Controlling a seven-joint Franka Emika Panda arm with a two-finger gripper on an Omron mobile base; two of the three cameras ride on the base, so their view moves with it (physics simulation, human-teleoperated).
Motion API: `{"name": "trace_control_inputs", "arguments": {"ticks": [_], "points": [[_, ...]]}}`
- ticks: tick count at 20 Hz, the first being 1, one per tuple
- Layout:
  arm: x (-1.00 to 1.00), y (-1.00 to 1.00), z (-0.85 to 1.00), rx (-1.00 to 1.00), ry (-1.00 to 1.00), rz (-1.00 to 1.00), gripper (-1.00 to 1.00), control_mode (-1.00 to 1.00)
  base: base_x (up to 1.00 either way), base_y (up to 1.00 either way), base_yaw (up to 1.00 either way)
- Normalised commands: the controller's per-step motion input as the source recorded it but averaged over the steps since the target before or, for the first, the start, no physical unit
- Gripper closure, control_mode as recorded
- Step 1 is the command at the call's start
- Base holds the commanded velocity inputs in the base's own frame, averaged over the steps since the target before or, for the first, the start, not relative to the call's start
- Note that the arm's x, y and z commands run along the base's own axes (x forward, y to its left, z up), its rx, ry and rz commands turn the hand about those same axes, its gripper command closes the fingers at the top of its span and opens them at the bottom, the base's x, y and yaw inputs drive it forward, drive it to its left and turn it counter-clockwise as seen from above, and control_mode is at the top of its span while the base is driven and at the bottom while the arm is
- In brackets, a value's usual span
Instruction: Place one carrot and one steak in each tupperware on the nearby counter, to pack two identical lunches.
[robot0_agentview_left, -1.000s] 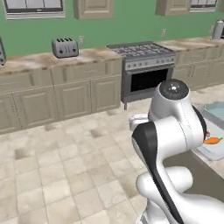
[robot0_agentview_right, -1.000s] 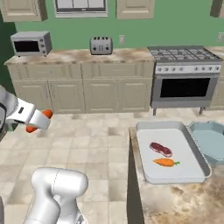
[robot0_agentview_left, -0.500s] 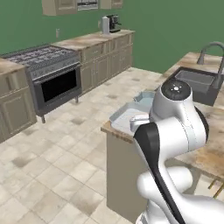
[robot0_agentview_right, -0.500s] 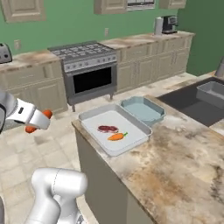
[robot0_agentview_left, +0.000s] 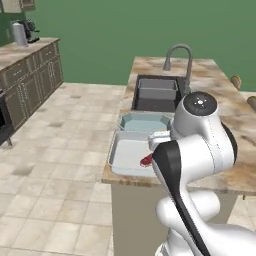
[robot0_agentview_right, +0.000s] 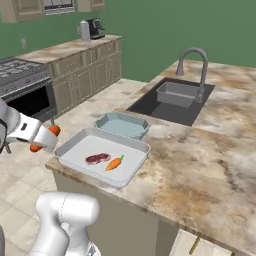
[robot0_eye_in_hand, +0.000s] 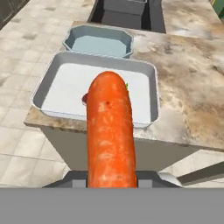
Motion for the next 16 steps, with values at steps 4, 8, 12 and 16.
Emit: {"name": "trace_control_inputs", "arguments": {"ticks": [4,8,12,16], "points": [[0.0,0.0,0.0,0.0,0.0,0.0,1.0,1.0,1.0,0.66,-0.58],[0.5,-0.05,0.0,0.0,0.12,-0.16,1.0,-1.0,0.5,0.0,-0.24],[1.0,-0.02,0.0,0.01,0.2,-0.18,1.0,-1.0,0.0,0.0,0.0],[1.0,-0.02,0.0,0.16,0.14,-0.07,1.0,-1.0,0.0,0.0,0.0]]}}
